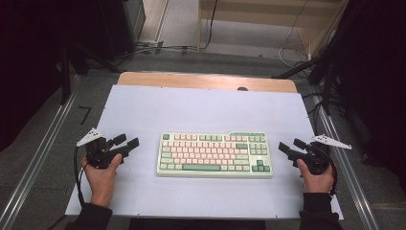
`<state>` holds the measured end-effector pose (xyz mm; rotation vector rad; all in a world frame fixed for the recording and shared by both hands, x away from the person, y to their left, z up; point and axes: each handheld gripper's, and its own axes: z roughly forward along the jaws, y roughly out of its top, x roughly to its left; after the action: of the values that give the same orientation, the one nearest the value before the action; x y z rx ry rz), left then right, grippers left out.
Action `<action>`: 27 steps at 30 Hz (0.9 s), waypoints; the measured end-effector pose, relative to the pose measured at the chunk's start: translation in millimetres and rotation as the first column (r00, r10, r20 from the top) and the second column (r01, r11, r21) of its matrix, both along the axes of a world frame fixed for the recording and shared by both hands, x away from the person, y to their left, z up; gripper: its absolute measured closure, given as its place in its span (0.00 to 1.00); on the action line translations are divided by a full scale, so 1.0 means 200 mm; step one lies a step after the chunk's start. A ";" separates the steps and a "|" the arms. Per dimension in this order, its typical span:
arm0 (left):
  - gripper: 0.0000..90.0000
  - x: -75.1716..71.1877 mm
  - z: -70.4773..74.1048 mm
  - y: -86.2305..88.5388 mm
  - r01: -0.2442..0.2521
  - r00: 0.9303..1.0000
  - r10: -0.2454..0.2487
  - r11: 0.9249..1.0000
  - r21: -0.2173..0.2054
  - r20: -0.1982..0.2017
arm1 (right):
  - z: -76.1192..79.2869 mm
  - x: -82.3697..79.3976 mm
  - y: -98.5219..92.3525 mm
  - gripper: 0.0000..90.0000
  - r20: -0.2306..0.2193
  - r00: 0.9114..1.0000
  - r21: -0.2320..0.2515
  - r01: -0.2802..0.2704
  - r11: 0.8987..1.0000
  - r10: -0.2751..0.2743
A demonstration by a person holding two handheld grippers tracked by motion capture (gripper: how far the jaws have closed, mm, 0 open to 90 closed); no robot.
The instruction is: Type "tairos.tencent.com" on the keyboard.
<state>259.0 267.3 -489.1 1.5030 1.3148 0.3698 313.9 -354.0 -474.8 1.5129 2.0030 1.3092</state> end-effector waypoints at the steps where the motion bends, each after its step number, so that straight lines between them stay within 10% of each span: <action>1: 0.36 0.00 0.00 0.00 0.000 1.000 0.000 1.000 0.000 0.000 | 0.00 0.00 0.01 0.22 0.003 1.000 -0.003 -0.006 1.000 0.006; 27: 0.37 -0.01 0.02 -0.23 0.161 0.987 -0.161 0.987 0.027 0.011 | 0.07 -0.04 0.36 0.32 -0.023 0.985 -0.046 -0.170 0.984 0.169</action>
<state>257.4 220.4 -485.6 1.6138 1.1731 0.2927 306.1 -281.4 -460.5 1.3635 2.2005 1.3038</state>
